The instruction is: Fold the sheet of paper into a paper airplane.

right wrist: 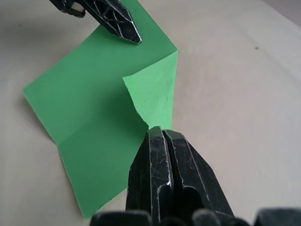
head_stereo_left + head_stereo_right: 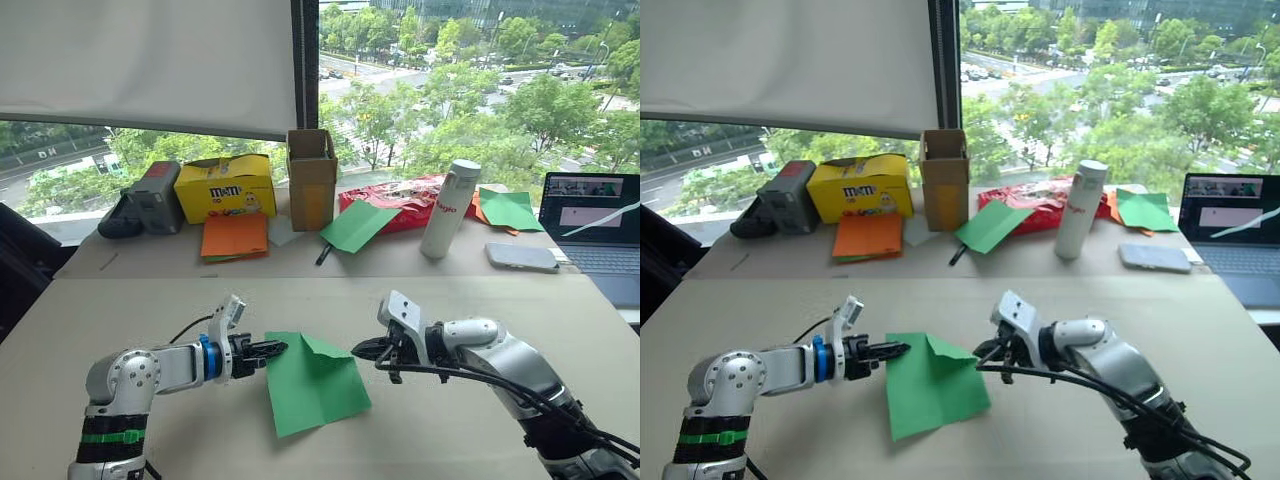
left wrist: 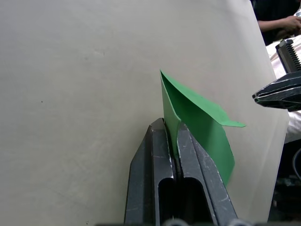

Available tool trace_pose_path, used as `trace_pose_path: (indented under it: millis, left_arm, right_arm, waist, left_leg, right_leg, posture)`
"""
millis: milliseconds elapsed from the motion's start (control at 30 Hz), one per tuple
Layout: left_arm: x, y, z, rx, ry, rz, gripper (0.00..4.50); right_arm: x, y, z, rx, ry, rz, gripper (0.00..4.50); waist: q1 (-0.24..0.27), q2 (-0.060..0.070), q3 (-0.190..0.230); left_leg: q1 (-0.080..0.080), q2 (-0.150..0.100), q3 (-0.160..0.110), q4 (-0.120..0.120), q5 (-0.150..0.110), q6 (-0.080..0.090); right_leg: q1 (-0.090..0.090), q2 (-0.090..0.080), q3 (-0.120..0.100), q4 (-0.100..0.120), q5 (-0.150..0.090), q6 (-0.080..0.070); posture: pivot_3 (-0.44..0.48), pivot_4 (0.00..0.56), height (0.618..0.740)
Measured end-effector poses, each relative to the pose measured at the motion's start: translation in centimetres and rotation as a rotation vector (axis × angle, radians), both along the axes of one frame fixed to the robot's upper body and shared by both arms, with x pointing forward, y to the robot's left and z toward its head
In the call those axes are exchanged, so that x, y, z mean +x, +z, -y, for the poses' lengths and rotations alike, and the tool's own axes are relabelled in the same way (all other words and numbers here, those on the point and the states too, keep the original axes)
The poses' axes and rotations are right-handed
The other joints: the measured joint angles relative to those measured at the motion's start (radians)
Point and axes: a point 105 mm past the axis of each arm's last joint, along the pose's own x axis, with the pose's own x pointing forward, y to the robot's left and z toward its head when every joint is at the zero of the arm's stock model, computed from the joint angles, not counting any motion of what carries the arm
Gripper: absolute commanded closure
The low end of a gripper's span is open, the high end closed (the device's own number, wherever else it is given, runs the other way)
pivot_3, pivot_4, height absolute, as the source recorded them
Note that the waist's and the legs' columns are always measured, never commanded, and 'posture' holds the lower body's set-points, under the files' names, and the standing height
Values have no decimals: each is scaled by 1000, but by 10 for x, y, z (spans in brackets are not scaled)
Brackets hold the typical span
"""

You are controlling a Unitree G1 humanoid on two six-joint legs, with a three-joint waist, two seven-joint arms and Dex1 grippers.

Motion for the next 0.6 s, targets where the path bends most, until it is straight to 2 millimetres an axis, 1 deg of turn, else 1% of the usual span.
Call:
trace_pose_path:
  millis: [33,67,100,133,167,300,433,500,600]
  left_arm:
    - [4,3,1,20,-58,28,4478]
    - [7,4,1,30,-83,46,4478]
    - [10,5,4,39,-155,68,4478]
    - [11,6,4,39,-164,72,4478]
    - [13,6,6,47,-217,88,4478]
    - [21,-3,13,104,-467,118,4478]
    - [32,-11,20,139,-586,130,4478]
    - [41,-13,25,165,-614,144,4478]
    - [48,-14,31,179,-624,151,4478]
  right_arm:
    - [-1,7,2,15,-10,3,4500]
    - [-1,10,3,18,-15,10,4500]
    - [0,12,3,25,-32,13,4500]
    - [0,12,3,26,-34,12,4500]
    - [0,13,2,35,-39,12,4500]
    - [1,14,-11,96,-59,23,4500]
    - [1,4,-24,100,-66,31,4500]
    - [0,-6,-31,83,-58,36,4500]
    - [-2,-26,-33,54,-64,11,4500]
  waist:
    - [0,0,0]
    - [-1,0,0]
    - [0,0,0]
    - [0,0,0]
    - [-1,0,0]
    - [0,0,0]
    - [0,0,-1]
    - [0,-1,0]
    - [-2,-1,-1]
  left_leg:
    - [0,0,0,0,0,0]
    - [0,0,0,0,0,0]
    - [0,0,0,0,0,1]
    - [0,0,0,0,0,0]
    - [-1,0,0,0,0,1]
    - [-5,0,0,0,0,1]
    - [-13,-3,0,4,1,1]
    - [-14,-4,0,5,2,1]
    - [-14,-4,0,6,3,2]
  right_leg:
    - [0,0,0,0,0,0]
    - [0,0,0,0,0,0]
    - [0,-1,0,0,0,0]
    - [0,0,-1,0,0,0]
    - [-1,-1,0,0,0,0]
    - [-4,1,-1,0,0,0]
    - [-11,2,-3,3,0,0]
    - [-11,2,-4,4,0,0]
    - [-11,3,-4,5,1,1]
  posture:
    - [0,150,740]
    - [0,150,740]
    - [0,150,740]
    - [0,150,740]
    - [0,150,740]
    - [0,150,740]
    - [0,150,740]
    - [0,150,740]
    - [0,150,740]
